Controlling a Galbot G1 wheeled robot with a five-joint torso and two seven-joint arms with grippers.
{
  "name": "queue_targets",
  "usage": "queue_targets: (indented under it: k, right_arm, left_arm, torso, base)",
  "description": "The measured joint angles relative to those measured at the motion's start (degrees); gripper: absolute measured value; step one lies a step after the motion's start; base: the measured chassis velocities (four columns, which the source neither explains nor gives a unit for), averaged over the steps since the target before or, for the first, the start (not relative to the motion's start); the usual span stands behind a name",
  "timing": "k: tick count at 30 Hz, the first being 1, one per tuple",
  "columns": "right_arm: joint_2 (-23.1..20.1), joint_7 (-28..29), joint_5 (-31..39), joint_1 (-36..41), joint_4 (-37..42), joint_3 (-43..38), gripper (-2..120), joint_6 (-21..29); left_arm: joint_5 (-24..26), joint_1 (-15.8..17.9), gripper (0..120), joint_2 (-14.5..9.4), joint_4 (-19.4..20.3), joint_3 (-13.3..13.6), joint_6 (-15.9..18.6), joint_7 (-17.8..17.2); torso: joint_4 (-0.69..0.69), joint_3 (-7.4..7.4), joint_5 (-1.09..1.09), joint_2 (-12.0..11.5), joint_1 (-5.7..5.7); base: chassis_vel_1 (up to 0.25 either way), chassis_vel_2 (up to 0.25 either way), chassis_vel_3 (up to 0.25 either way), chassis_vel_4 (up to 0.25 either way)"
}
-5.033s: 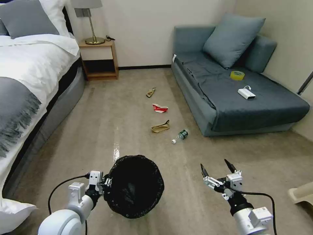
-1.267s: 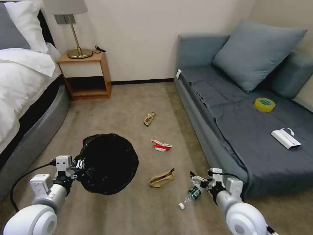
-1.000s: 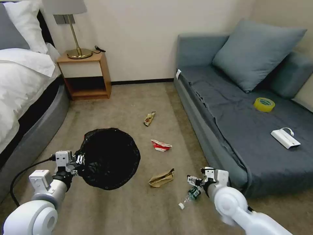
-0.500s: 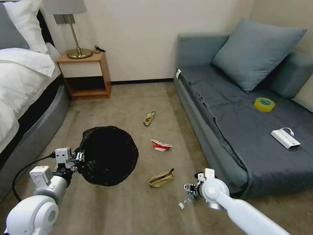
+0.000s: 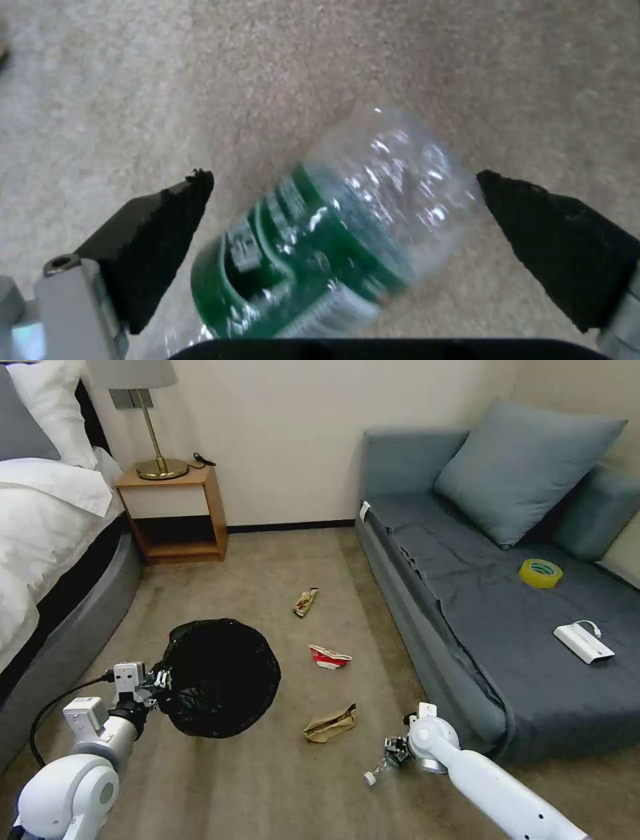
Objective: Pick up the trash bin, then pick up the garbage on the floor and place it into the trash bin.
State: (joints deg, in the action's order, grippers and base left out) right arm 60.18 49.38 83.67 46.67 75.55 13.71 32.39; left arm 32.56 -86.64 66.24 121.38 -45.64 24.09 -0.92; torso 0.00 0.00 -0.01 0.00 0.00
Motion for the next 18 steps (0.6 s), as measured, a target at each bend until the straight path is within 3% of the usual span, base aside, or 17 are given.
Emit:
queue_targets:
  k: [10, 18]
  right_arm:
    - [4.03, -1.45, -2.17, -1.33, -4.88, 0.08, 98, -0.17]
    - [5.68, -2.66, -3.71, -1.13, -6.44, 0.07, 73, -0.17]
  left_arm:
    - [0.40, 1.04, 5, 0.04, -1.32, -0.32, -0.02, 0.05]
    - [0.46, 1.54, 5, 0.04, -2.08, -0.35, -0.03, 0.13]
  torso:
    - [0.00, 0.00, 0.00, 0.00, 0.00]
    - [0.00, -0.01, -0.02, 0.01, 0.00]
  base:
    - [0.000, 0.000, 0.000, 0.000]
    - [0.000, 0.000, 0.000, 0.000]
